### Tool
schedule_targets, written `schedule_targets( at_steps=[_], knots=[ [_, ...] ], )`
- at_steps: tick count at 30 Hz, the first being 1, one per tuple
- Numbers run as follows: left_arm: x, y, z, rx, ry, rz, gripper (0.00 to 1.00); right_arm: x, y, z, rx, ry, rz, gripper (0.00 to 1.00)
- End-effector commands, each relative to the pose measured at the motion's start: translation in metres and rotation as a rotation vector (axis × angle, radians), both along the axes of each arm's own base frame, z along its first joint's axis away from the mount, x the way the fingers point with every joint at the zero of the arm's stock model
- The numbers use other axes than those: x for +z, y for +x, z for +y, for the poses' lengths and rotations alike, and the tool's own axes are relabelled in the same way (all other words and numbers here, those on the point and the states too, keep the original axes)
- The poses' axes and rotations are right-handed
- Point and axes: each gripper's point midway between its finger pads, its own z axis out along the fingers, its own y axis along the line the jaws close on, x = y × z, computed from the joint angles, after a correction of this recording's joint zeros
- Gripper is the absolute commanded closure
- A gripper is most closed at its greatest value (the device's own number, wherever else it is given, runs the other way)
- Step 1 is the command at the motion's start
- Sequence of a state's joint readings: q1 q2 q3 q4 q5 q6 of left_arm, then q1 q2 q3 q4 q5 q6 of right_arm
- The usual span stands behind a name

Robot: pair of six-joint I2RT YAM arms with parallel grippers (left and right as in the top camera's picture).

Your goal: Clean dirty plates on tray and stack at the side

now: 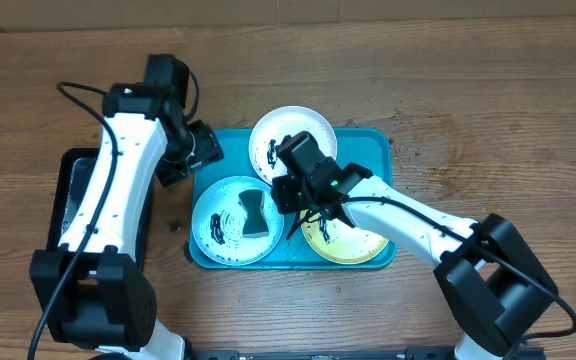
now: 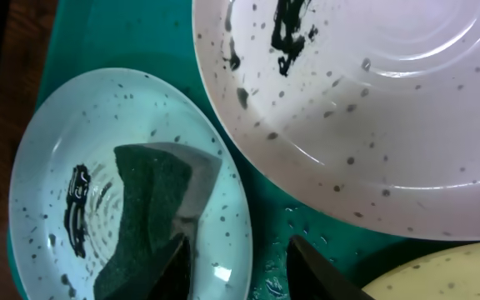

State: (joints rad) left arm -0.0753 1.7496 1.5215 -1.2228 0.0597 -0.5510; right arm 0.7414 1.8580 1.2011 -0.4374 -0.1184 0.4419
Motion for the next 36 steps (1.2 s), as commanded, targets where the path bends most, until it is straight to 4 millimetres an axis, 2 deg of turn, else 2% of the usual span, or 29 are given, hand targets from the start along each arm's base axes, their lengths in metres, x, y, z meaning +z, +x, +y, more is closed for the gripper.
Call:
schedule_targets(
  at_steps=[1,5,14,22,24,27,31,34,36],
  knots=[
    [-0.004,-0.006,-0.008,-0.051,-0.018,0.008,0.28,-0.004,-0.001,-0.004,-0.031,-0.01,0.015,0.61],
    [-0.004,-0.007,-0.012,-0.062,-0.017,0.012,0.32,-0.011,-0.007,-0.007,-0.08,-0.017,0.069,0.68],
    [-0.004,-0.004,-0.023,-0.096,-0.015,-0.008,0.31,-0.039,-0.027,0.004,-0.027,-0.029,0.157,0.68],
    [-0.005,-0.006,-0.027,-0.103,-0.015,0.001,0.32,-0.039,-0.025,0.006,-0.027,-0.021,0.148,0.68],
    [-0.007,-0.008,-0.027,-0.103,-0.016,0.009,0.33,-0.039,-0.025,0.006,-0.027,-0.021,0.148,0.74],
    [-0.021,-0.018,-0.033,-0.109,-0.059,0.045,0.33,-0.039,-0.025,0.006,-0.027,-0.023,0.149,0.78],
    [-0.043,-0.03,-0.053,-0.138,-0.172,0.074,0.37,-0.039,-0.025,0.006,-0.027,-0.023,0.149,0.79],
    [-0.062,-0.039,-0.062,-0.158,-0.214,0.087,0.41,-0.04,-0.025,0.006,-0.027,-0.023,0.149,0.87],
    [-0.072,-0.045,-0.064,-0.168,-0.218,0.098,0.4,-0.04,-0.025,0.006,-0.027,-0.023,0.149,0.89]
  ],
)
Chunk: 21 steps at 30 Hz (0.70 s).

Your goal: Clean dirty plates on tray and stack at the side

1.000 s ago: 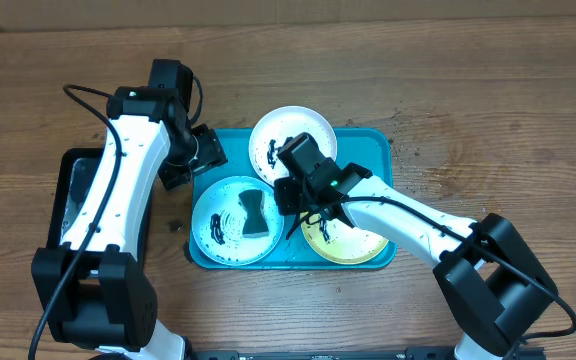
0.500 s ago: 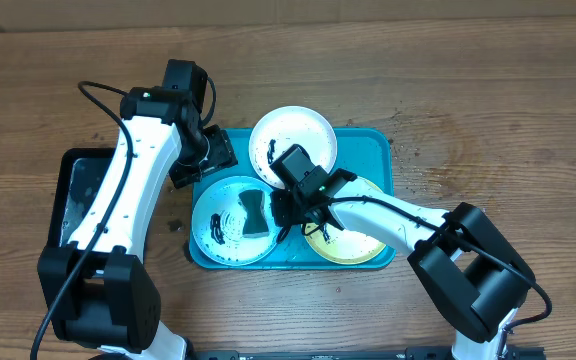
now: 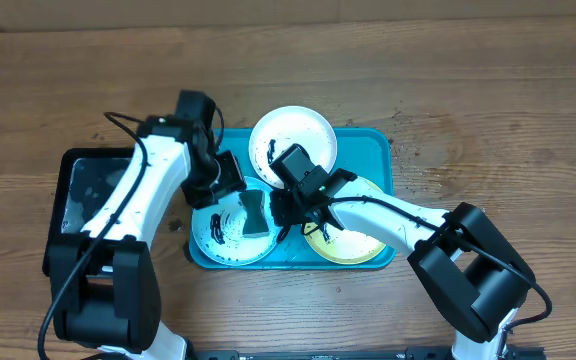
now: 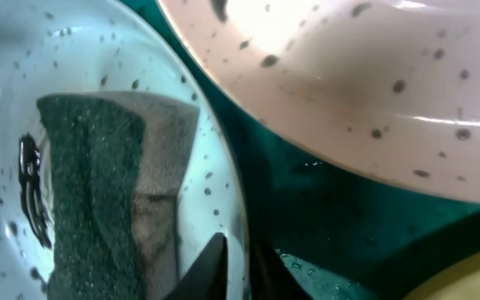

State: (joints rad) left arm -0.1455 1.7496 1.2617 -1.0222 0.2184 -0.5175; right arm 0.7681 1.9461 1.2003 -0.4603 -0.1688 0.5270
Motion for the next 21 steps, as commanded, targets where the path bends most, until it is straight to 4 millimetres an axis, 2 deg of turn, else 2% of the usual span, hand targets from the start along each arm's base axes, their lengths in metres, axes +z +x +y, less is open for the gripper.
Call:
schedule_targets(
  at_steps=[1,3,9,15,21],
  knots=[
    [-0.012,-0.017,-0.017,-0.069,-0.069,0.026,0.37,-0.001,-0.001,0.0,-0.002,0.002,0.001,0.89],
    [-0.016,-0.02,-0.018,-0.089,-0.062,0.029,0.34,-0.001,-0.001,0.0,-0.002,0.002,0.002,0.89],
    [-0.027,-0.023,-0.022,-0.107,-0.058,0.015,0.34,-0.001,-0.001,0.0,-0.006,0.004,0.002,0.96],
    [-0.041,-0.029,-0.023,-0.088,-0.06,0.019,0.32,-0.001,-0.002,0.0,-0.005,0.001,0.005,0.96],
    [-0.043,-0.03,-0.025,-0.087,-0.059,0.022,0.29,-0.001,-0.001,0.0,-0.006,0.002,0.004,0.96]
  ],
)
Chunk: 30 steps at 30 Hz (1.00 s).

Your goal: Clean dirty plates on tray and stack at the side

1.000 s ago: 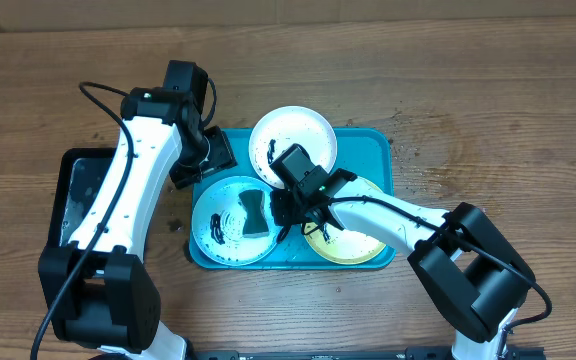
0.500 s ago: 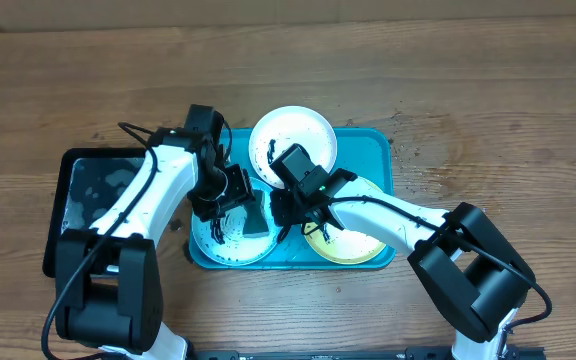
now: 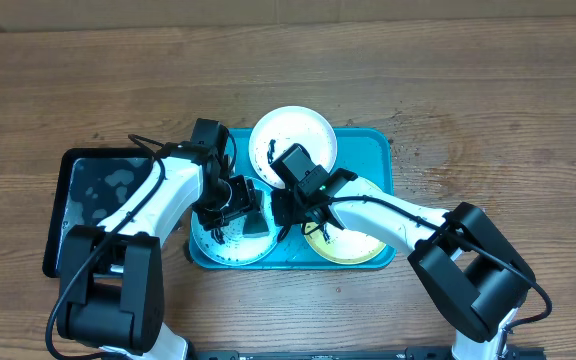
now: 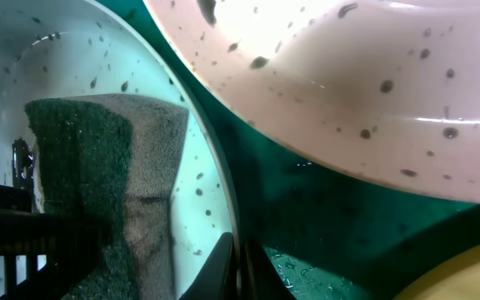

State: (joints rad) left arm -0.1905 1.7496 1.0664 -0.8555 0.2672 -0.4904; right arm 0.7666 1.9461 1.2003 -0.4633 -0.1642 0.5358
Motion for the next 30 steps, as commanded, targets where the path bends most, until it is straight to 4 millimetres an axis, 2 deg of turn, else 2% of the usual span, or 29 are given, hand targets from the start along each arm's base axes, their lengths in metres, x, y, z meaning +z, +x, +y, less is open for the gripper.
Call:
schedule_targets(
  at_steps=[1,10,15,18,24,27,30],
  knots=[
    [0.002,-0.001,-0.008,-0.016,-0.018,-0.012,0.3,0.0,-0.002,0.002,0.006,0.006,0.0,0.96],
    [-0.002,0.003,-0.014,0.004,-0.015,-0.026,0.38,-0.001,-0.002,0.001,0.006,0.004,0.002,0.96],
    [-0.002,0.002,-0.014,0.006,-0.014,-0.023,0.55,-0.001,-0.002,0.0,0.004,0.004,0.002,0.96],
    [-0.004,0.002,-0.014,0.006,-0.013,-0.016,0.59,-0.001,-0.001,0.0,0.003,0.004,0.002,0.96],
    [-0.017,-0.005,-0.018,0.015,-0.016,0.038,0.62,-0.001,-0.001,0.0,0.003,0.004,0.002,0.96],
    [-0.026,-0.009,-0.02,0.009,-0.006,0.07,0.66,-0.001,-0.001,0.0,0.003,0.003,0.002,0.96],
    [-0.03,-0.01,-0.017,0.01,0.009,0.078,0.75,-0.001,-0.001,0.0,0.002,0.001,0.0,0.96]
  ],
)
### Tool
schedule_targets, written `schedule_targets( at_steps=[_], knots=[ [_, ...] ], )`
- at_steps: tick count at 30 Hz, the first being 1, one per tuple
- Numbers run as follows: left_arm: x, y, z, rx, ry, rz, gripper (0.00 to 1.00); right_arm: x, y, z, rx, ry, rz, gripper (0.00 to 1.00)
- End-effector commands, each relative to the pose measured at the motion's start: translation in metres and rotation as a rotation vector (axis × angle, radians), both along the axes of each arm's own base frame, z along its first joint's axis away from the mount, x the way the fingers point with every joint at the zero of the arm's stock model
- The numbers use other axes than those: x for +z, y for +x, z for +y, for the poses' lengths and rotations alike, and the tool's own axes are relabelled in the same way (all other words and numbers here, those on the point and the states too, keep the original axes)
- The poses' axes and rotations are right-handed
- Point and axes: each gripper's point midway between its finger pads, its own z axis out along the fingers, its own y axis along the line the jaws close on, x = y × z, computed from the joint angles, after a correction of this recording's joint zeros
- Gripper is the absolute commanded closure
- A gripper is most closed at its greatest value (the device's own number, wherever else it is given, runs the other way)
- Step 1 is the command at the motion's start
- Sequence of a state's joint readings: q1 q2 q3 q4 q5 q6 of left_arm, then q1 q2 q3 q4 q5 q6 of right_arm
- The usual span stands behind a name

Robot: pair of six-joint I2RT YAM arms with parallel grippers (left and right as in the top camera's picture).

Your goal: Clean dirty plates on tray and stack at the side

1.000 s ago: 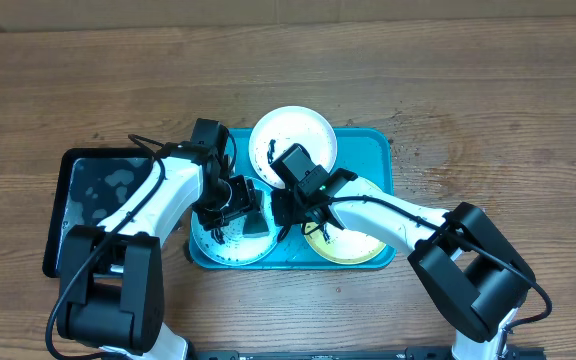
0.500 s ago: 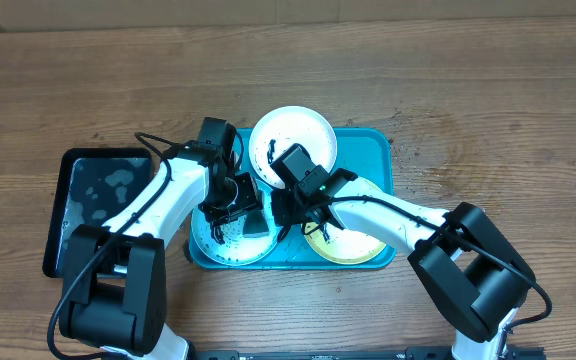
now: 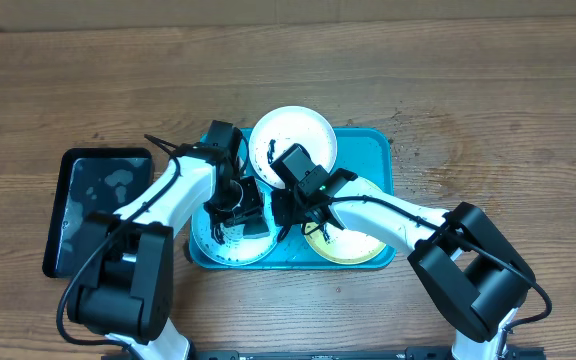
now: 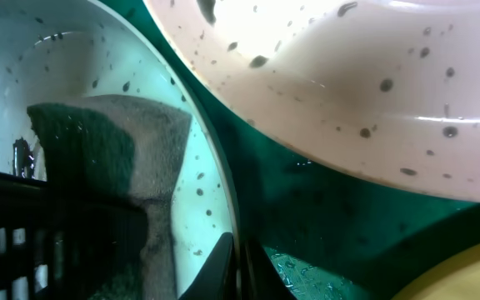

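Note:
On the teal tray [image 3: 373, 160] lie three speckled plates: a white one [image 3: 298, 135] at the back, a light blue one [image 3: 213, 235] front left and a yellow one [image 3: 353, 245] front right. A dark green sponge [image 3: 258, 222] rests on the blue plate. My right gripper [image 3: 280, 208] is shut on the blue plate's right rim; in the right wrist view its jaws [image 4: 242, 258] pinch that rim [image 4: 223, 192]. My left gripper [image 3: 243, 205] is down over the sponge [image 4: 132, 133], its black body covering the sponge's lower part; its jaw state is unclear.
A black tray [image 3: 98, 205] holding water sits on the wooden table left of the teal tray. The white plate [image 4: 348, 83] has dark smears and overhangs close to the blue plate's rim. Crumbs lie on the table right of the tray.
My left gripper has moved further right, from the sponge's left edge to over the sponge, and now covers more of it. The right gripper stays shut on the blue plate's rim.
At first my left gripper was off the tray at its upper left and my right gripper stood open by the blue plate's rim. Then the right jaws were closed on the rim while the left gripper came over the blue plate, then reached the sponge.

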State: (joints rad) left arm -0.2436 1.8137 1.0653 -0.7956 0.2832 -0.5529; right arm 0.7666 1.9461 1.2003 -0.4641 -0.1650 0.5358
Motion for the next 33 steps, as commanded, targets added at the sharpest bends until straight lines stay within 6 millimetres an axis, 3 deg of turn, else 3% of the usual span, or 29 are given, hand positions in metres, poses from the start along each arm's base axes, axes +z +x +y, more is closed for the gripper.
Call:
schedule_targets(
  at_steps=[1,5,13,24,28,33],
  knots=[
    [-0.013,-0.01,0.006,0.005,0.04,0.046,0.78,-0.001,-0.001,0.0,0.002,0.001,-0.002,0.96],
    [-0.015,-0.009,0.017,0.004,0.107,0.036,0.95,-0.001,-0.001,0.0,0.002,0.001,-0.002,0.96],
    [-0.015,-0.015,0.047,0.031,0.222,0.07,0.96,-0.001,-0.001,0.0,0.008,0.0,-0.005,0.96],
    [0.009,-0.014,0.092,0.087,0.368,0.128,0.96,-0.001,0.002,-0.002,0.001,0.0,-0.004,0.96],
    [0.016,-0.014,0.091,0.085,0.358,0.139,0.96,-0.001,0.002,-0.002,0.001,0.0,-0.004,0.96],
    [0.025,-0.007,0.066,0.01,0.206,0.126,0.96,-0.001,0.002,-0.002,0.001,0.0,-0.004,0.96]
  ],
)
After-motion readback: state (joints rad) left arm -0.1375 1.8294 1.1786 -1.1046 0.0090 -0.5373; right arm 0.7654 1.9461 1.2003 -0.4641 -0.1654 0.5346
